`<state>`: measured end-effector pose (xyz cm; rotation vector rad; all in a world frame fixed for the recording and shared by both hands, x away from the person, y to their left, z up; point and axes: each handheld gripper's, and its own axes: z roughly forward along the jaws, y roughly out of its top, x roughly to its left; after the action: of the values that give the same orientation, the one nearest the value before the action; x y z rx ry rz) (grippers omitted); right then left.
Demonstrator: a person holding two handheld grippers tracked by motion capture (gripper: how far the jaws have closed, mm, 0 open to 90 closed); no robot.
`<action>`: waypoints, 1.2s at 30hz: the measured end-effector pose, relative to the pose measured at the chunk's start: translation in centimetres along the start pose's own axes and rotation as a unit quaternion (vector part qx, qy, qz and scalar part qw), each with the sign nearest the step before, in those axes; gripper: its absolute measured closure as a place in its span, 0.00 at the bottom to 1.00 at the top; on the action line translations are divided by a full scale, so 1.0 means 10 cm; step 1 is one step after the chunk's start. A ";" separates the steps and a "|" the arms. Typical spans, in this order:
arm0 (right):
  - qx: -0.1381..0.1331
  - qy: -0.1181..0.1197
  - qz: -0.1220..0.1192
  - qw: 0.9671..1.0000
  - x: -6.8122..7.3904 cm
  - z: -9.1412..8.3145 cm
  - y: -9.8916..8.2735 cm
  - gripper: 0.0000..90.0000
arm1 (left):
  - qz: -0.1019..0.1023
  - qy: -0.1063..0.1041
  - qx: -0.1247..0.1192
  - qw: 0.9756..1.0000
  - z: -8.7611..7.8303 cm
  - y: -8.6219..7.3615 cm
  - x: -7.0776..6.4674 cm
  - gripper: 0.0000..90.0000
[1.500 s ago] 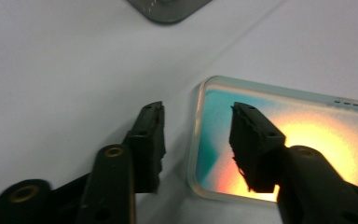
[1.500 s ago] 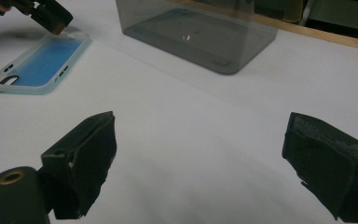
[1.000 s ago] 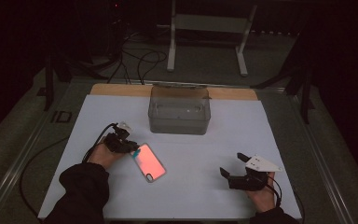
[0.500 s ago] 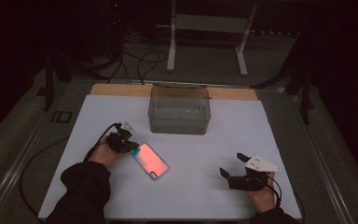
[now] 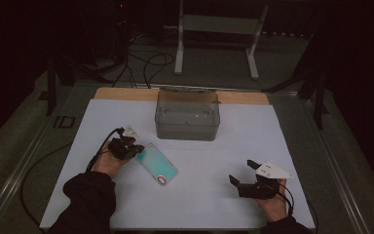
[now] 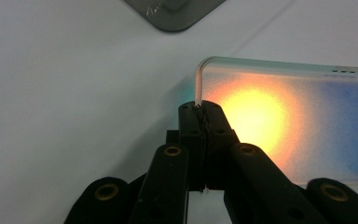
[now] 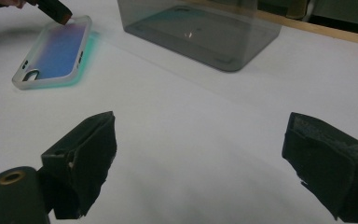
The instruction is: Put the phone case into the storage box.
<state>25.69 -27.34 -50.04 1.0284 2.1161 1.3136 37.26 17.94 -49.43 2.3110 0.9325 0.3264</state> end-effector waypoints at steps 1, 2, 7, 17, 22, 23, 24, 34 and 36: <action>0.001 0.000 0.000 1.000 0.00 0.00 0.00 0.11 | -0.002 -0.001 -0.005 1.000 -0.01 0.00 0.00 0.99; 0.001 0.000 0.000 1.000 0.00 0.00 0.00 0.11 | -0.004 0.001 -0.009 1.000 -0.03 -0.01 0.00 0.99; 0.002 0.002 0.002 1.000 0.01 0.02 0.01 0.11 | -0.007 0.002 -0.024 1.000 -0.09 -0.02 -0.02 0.99; 0.007 0.021 0.014 1.000 0.02 0.05 0.08 0.11 | -0.003 0.006 -0.055 0.998 -0.22 0.01 -0.07 0.99; 0.010 0.039 0.024 0.999 0.00 0.06 0.17 0.11 | -0.003 0.007 -0.067 0.998 -0.26 0.01 -0.09 0.99; 0.014 0.043 0.025 0.999 0.00 0.07 0.18 0.11 | -0.003 0.007 -0.067 0.998 -0.26 0.01 -0.09 0.99; 0.019 0.047 0.022 0.998 -0.01 0.08 0.21 0.11 | -0.002 0.005 -0.071 0.997 -0.28 0.02 -0.09 0.99; 0.046 0.075 0.025 0.996 0.02 0.19 0.44 0.10 | 0.003 0.010 -0.085 0.996 -0.35 0.05 -0.11 0.99; 0.047 0.080 0.024 0.995 0.02 0.21 0.49 0.10 | 0.005 0.011 -0.087 0.996 -0.37 0.07 -0.11 0.99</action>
<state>28.77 -24.62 -46.64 1.0491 2.3051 1.3726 35.25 18.45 -46.15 2.1575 0.8679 0.4208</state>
